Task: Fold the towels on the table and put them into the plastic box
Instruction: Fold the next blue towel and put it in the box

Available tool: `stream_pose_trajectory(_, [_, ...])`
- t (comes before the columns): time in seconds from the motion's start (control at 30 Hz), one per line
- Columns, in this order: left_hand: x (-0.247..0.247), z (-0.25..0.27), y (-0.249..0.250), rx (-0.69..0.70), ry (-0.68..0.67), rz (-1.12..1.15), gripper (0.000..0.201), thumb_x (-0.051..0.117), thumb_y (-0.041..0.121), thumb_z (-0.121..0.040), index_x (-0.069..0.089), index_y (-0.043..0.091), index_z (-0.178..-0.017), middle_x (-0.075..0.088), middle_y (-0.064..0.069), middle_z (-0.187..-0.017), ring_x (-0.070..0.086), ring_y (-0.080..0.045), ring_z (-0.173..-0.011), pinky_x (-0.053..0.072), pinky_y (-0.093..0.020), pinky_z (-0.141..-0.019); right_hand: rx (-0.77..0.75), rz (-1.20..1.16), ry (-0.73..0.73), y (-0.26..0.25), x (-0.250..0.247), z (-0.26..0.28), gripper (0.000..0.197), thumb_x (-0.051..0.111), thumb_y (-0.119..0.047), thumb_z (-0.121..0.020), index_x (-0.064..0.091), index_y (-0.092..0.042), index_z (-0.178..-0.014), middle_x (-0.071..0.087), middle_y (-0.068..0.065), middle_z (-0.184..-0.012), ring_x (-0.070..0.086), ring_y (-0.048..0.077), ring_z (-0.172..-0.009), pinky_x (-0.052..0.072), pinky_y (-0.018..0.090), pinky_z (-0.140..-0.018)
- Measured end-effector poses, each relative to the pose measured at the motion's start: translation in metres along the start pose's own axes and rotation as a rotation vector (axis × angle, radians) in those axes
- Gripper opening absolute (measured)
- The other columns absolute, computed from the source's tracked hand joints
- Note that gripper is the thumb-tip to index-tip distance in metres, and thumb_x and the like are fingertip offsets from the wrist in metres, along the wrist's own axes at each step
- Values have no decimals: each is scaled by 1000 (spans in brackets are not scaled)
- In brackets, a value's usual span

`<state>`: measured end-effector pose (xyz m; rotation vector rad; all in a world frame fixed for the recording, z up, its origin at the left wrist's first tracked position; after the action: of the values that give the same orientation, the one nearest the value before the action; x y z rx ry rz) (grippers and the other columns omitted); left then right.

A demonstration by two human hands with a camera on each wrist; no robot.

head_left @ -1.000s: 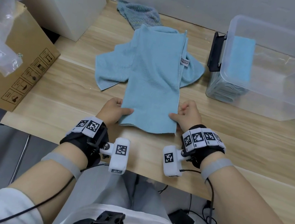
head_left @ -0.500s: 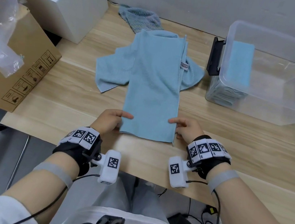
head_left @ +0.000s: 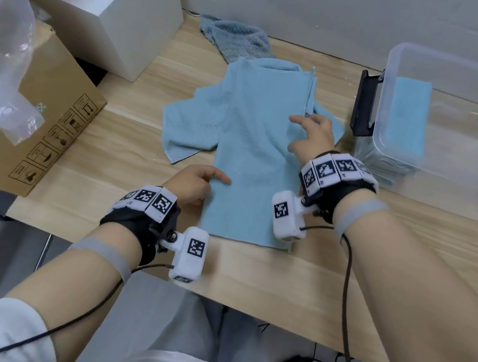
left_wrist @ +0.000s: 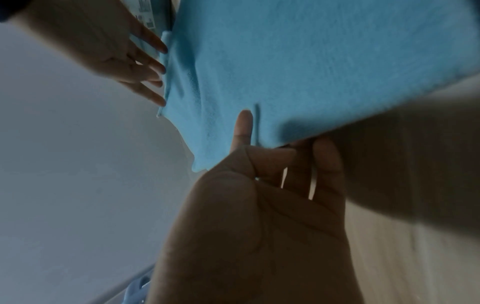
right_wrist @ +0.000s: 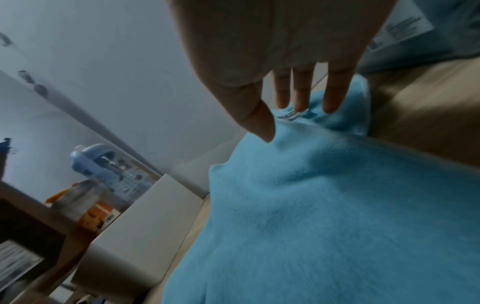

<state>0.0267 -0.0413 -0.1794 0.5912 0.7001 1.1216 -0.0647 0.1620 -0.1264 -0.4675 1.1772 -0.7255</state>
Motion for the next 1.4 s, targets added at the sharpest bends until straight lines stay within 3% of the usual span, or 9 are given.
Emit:
stream_pose_trajectory(0.23, [-4,-12,-7,-38,-47,-9,55,22,-22,-74,62,15,-85,49,-6,-71,38,-18,-56,26,-15,-41,49,57,6,-1,4,-25,55,57,-5,-79,49,-23,-131,28,3,-145,26,27,-132,20,28,-110])
stream_pose_trajectory(0.37, [-3,-15,-8,-49,-73,-4,56,24,-21,-72,64,18,-81,52,-15,-90,42,-26,-78,27,-24,-53,22,73,-11,-8,-1,-37,60,59,-8,-79,42,-21,-136,22,-1,-151,21,27,-134,17,26,-110])
stream_pose_trajectory(0.67, [-2,-15,-8,-33,-90,-62,56,24,-24,-75,63,5,-103,55,-9,-82,48,-18,-64,34,-12,-42,-2,91,11,-11,-7,-40,71,57,-9,-81,25,-18,-144,12,-2,-155,14,27,-139,16,27,-110])
stream_pose_trajectory(0.87, [-3,-6,-9,81,-86,-105,54,33,-25,-75,64,14,-96,59,-4,-80,55,-11,-66,44,-14,-60,-151,25,93,1,-6,0,67,55,4,-76,39,-19,-137,14,6,-153,18,26,-138,15,28,-112])
stream_pose_trajectory(0.93, [-1,-1,-12,112,-99,-114,57,35,-27,-71,64,17,-92,61,-4,-82,58,-9,-70,47,-13,-68,-187,-14,103,15,-1,20,63,53,10,-71,49,-17,-129,28,11,-139,32,27,-128,24,34,-114])
stream_pose_trajectory(1.0, [3,2,-17,128,-120,-110,60,37,-27,-71,65,23,-88,63,-11,-90,58,-20,-81,48,-25,-78,-152,-45,78,36,5,39,59,50,13,-71,53,-15,-123,34,7,-118,41,20,-109,33,37,-108])
stream_pose_trajectory(1.2, [9,12,-21,171,-52,-84,63,52,-26,-67,66,32,-85,65,-23,-98,57,-26,-88,49,-50,-88,-134,-20,-69,76,24,79,57,42,19,-73,58,-15,-116,36,2,-100,43,9,-78,37,13,-82])
stream_pose_trajectory(1.3, [7,12,-18,188,41,-38,56,55,-25,-68,65,28,-83,62,-21,-95,57,-27,-86,53,-43,-84,-158,39,-106,86,32,84,73,32,25,-65,61,-20,-114,36,1,-103,40,11,-87,32,10,-77])
stream_pose_trajectory(1.4, [7,12,-17,168,103,62,48,53,-21,-74,65,25,-83,58,-17,-85,56,-21,-66,52,-20,-57,-165,29,-89,90,33,82,74,39,23,-64,61,-25,-115,35,1,-111,41,16,-104,36,22,-91])
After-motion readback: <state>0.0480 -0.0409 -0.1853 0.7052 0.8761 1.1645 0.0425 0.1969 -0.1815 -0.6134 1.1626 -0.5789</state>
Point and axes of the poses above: each hand's wrist, its own z-axis away from the middle knuckle, its own x-axis out of the palm, y = z × x, the point moved 7 cm from there along -z, towards the middle knuckle
